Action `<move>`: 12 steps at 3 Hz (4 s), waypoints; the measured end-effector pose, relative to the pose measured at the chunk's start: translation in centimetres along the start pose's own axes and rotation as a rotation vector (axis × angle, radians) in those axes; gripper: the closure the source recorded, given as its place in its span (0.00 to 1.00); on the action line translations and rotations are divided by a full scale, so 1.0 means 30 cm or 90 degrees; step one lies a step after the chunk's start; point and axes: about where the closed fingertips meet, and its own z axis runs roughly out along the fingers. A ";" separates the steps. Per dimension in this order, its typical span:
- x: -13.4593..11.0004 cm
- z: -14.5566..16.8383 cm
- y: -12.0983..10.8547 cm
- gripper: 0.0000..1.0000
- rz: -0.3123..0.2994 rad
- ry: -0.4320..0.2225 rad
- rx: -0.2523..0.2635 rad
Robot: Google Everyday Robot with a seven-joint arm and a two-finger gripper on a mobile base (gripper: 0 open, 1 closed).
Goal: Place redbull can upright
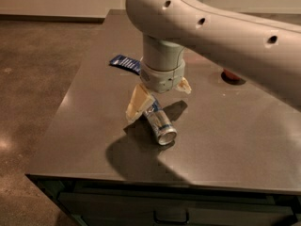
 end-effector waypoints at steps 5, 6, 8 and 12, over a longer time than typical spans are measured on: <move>-0.090 -0.120 -0.055 1.00 -0.060 -0.106 0.003; -0.107 -0.169 -0.081 1.00 -0.103 -0.163 0.004; -0.095 -0.217 -0.088 1.00 -0.195 -0.351 -0.022; -0.105 -0.301 -0.051 1.00 -0.202 -0.712 -0.075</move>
Offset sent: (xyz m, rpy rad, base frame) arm -0.0012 0.0121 0.0030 -0.0168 0.0211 0.0081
